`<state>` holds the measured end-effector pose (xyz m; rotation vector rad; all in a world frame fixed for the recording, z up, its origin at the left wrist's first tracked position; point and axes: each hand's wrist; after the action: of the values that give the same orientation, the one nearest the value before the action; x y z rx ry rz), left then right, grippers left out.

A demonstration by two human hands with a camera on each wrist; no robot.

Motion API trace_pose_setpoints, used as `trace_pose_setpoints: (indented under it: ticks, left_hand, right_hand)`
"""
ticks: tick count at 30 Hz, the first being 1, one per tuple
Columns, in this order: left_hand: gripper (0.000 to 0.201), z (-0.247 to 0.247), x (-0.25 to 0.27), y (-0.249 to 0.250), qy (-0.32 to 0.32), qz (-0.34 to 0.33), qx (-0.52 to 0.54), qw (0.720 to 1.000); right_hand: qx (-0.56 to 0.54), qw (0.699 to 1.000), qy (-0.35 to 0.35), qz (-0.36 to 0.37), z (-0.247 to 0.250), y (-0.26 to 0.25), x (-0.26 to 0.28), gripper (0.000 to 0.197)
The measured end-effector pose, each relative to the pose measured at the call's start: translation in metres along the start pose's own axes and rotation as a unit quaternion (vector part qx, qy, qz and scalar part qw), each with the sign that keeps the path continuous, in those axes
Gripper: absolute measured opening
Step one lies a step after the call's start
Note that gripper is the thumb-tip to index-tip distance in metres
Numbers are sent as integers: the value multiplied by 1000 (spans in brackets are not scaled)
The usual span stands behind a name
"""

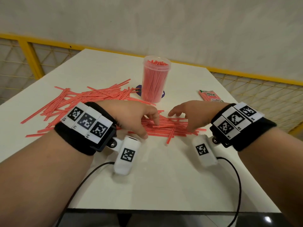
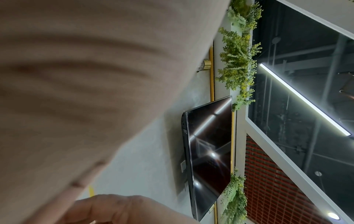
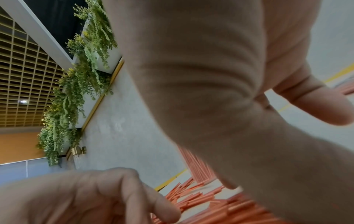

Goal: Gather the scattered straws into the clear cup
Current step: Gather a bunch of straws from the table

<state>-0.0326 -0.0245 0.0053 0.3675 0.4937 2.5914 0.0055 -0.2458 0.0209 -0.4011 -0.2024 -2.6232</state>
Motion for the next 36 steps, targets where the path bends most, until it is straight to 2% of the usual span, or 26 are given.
trace_pose_setpoints:
  ticks: [4,9,13,16,18,20,22,25,32,36]
  left_hand:
    - [47,0,4,3,-48,-45,20,998]
    - [45,-5,1,7,-89,-77,6,993]
    - [42,-3,0,1,-67,-58,-55,995]
    - [28,7,7,-7,-14,-46,-18,999]
    - [25,13,8,-15,59,-17,14,998]
    - [37,15,6,-20,114,31,16,993]
    - [53,14,2,-22,97,68,-11,993]
    - [61,6,-2,-20,33,98,-42,994]
    - [47,-3,-9,-14,54,58,-12,997]
    - [46,6,-5,-17,121,48,53,990]
  right_hand:
    - [-12,1000,3,-5,-3,1,-1,78]
    - [-14,999,41,1,-6,-6,-6,59]
    - [-24,998,51,15,-5,-12,-6,43]
    - [-46,996,71,24,-3,-12,-6,41]
    - [-61,995,81,13,-2,-13,-5,49]
    - [-60,997,53,7,-2,-16,-5,71]
    - [-43,999,23,8,-2,-23,-8,88]
    - [-25,999,18,16,-2,-33,-14,92]
    - [7,996,68,61,1,-49,-19,55]
    - [10,995,87,48,0,-43,-19,43]
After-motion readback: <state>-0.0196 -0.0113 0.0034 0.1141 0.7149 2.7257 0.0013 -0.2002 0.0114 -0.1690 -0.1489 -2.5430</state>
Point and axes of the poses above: each hand's wrist, its own x-axis away from the middle knuckle, its own z-axis out of the back of the hand, y = z × x, and after that the axes turned 7 degrees about y, right-handed
